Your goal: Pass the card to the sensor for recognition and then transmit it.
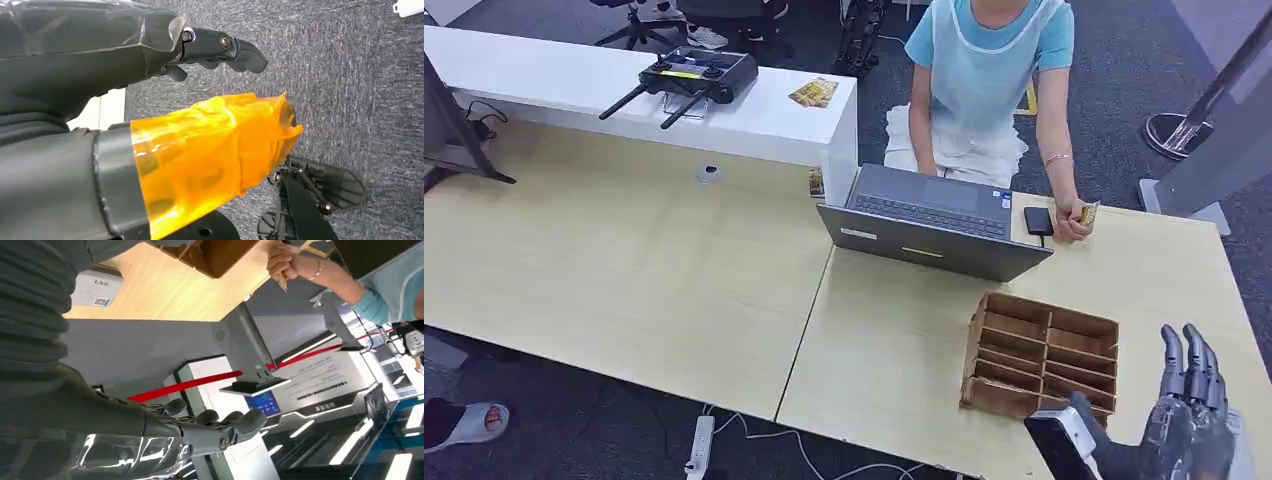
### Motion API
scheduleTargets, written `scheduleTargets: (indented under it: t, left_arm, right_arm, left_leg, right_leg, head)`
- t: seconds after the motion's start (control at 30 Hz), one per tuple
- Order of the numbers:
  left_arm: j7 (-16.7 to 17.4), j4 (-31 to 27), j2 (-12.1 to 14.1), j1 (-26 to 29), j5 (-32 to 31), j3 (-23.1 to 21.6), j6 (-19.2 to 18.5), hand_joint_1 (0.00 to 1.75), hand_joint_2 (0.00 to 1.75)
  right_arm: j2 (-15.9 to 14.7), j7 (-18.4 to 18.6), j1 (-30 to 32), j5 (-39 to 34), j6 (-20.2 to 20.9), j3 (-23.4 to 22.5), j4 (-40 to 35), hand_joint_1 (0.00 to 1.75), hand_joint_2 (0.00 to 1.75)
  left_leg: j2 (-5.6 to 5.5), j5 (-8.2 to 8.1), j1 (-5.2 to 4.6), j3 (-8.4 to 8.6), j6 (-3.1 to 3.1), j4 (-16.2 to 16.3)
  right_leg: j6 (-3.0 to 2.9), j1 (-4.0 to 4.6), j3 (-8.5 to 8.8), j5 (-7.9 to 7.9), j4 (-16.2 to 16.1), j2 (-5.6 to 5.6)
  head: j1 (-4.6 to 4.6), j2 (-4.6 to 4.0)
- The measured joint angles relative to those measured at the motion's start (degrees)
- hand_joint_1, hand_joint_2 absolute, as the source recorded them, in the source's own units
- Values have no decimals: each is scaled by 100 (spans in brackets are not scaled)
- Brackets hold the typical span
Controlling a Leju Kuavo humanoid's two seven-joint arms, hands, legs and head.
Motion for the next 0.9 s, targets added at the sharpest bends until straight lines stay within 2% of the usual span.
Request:
scheduleTargets:
  t: [0.3, 0.9]
  left_arm:
    - [9, 0, 0, 0, -35, 0, -2, 0, 0]
    - [9, 0, -2, 0, -35, 0, -2, 0, 0]
  right_arm:
    - [-2, 68, 6, 387, -258, -2, -35, 0, 175]
    - [-72, 87, 100, 594, -297, 11, -55, 0, 175]
  left_leg:
    - [1, 0, 0, 0, 0, 0]
    - [0, 0, 0, 0, 0, 0]
  right_leg:
    - [0, 0, 0, 0, 0, 0]
    - [0, 0, 0, 0, 0, 0]
  head:
    - [0, 0]
    - [0, -2]
